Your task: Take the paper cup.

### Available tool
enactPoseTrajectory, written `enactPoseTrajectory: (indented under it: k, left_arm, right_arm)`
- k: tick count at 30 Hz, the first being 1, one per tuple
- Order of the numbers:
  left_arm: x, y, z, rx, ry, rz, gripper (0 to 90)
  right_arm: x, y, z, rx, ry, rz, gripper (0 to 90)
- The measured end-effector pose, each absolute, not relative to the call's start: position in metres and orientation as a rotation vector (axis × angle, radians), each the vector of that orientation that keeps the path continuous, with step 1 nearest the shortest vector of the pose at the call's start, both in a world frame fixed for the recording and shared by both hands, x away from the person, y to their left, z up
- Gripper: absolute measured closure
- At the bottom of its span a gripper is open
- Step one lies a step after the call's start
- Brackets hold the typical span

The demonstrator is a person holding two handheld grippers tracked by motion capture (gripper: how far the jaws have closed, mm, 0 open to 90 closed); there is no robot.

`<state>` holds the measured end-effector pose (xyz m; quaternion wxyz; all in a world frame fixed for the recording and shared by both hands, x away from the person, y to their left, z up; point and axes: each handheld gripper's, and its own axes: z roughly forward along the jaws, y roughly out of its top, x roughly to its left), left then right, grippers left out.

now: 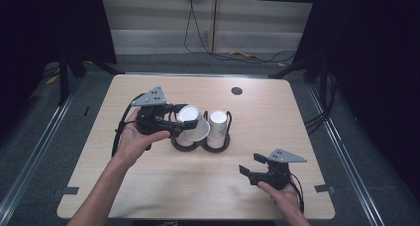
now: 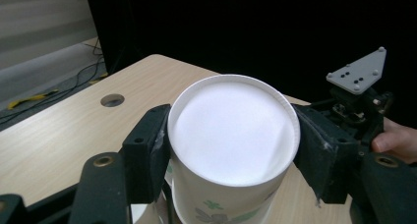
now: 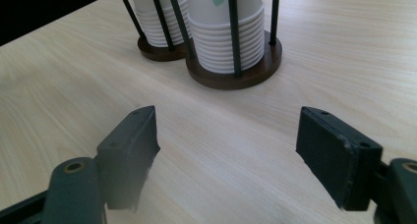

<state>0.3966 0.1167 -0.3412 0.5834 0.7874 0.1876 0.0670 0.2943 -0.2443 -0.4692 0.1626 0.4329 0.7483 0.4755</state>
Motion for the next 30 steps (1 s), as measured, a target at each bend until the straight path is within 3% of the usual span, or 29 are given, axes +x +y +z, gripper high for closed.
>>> enactPoseTrajectory:
  k: [11,30]
  left_arm:
    - [0.390,0.113,-0.364,1.837,0.436,0.071,35.4]
    - [0.381,0.113,-0.390,1.844,0.442,0.075,35.4]
  right_arm:
    - [0.296,-0.229,-0.456,1.151,2.158,1.416,19.3]
    - [0.305,-0.183,-0.428,0.956,2.218,1.563,14.4]
